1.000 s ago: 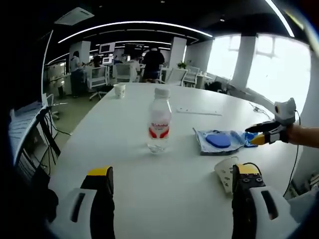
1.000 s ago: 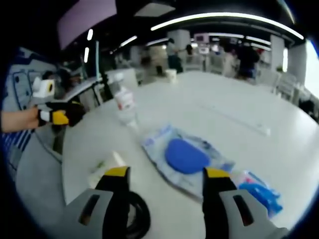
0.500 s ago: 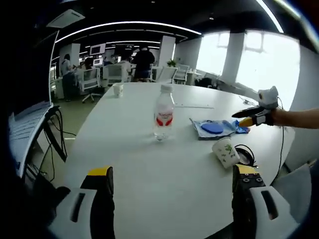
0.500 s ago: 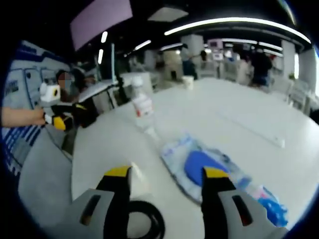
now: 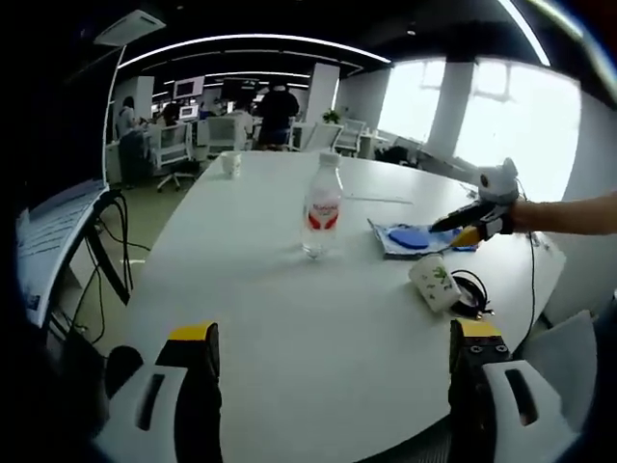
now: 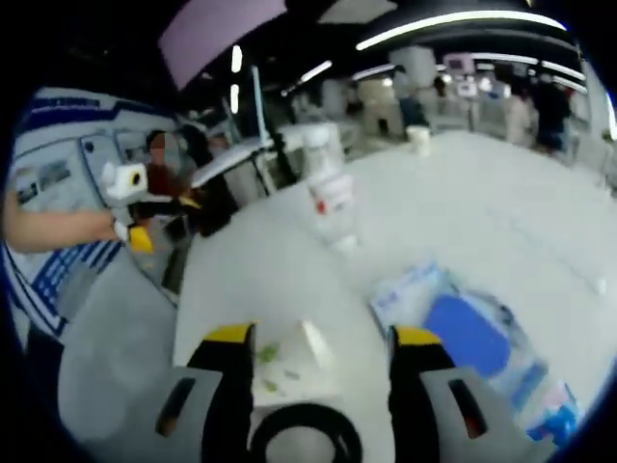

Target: Arrange the tabletop items into an orderly group along one side of the table until the central work area is clear of visible clutter.

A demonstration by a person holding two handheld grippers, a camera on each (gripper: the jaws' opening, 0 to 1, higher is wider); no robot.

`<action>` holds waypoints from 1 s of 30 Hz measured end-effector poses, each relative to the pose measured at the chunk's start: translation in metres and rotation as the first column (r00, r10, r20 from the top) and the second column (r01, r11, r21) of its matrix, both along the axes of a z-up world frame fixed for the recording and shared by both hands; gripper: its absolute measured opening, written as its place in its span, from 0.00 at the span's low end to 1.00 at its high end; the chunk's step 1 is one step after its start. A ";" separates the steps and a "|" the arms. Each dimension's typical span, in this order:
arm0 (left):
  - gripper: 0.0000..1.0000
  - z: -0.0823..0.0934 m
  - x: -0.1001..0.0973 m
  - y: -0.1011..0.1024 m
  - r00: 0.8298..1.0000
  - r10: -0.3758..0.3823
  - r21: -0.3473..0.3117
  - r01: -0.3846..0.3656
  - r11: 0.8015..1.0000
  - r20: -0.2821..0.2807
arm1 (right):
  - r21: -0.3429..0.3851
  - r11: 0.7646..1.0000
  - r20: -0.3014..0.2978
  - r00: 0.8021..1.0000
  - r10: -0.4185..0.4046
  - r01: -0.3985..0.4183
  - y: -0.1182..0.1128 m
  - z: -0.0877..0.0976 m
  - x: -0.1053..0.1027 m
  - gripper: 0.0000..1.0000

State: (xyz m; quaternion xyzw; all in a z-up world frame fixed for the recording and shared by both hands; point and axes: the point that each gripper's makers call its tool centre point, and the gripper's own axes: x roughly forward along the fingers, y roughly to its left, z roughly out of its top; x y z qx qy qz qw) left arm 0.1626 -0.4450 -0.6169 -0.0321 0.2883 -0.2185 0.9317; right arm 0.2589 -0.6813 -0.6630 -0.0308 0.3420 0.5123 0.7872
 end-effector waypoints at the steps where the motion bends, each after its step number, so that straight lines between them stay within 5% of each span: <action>1: 1.00 0.001 0.000 0.000 1.000 0.000 -0.003 0.000 1.000 0.005 | -0.003 1.000 -0.004 1.000 0.006 -0.006 0.001 -0.001 0.000 0.51; 10: 1.00 0.020 0.002 0.005 0.997 0.000 -0.066 0.005 0.998 0.083 | -0.099 0.977 -0.087 0.979 0.182 -0.191 0.020 -0.030 -0.023 0.41; 22: 1.00 0.023 0.002 0.015 0.994 0.018 -0.087 -0.009 0.996 0.104 | -0.056 0.975 -0.171 0.964 0.205 -0.217 0.032 -0.033 -0.034 0.07; 27: 1.00 0.019 0.003 0.018 0.996 0.024 -0.086 -0.016 0.996 0.092 | 0.023 0.984 -0.254 0.951 0.176 -0.176 0.035 -0.022 -0.039 0.02; 30: 1.00 0.015 0.004 0.020 0.996 0.027 -0.081 -0.021 0.996 0.081 | 0.038 0.986 -0.254 0.953 0.167 -0.163 0.032 -0.016 -0.038 0.00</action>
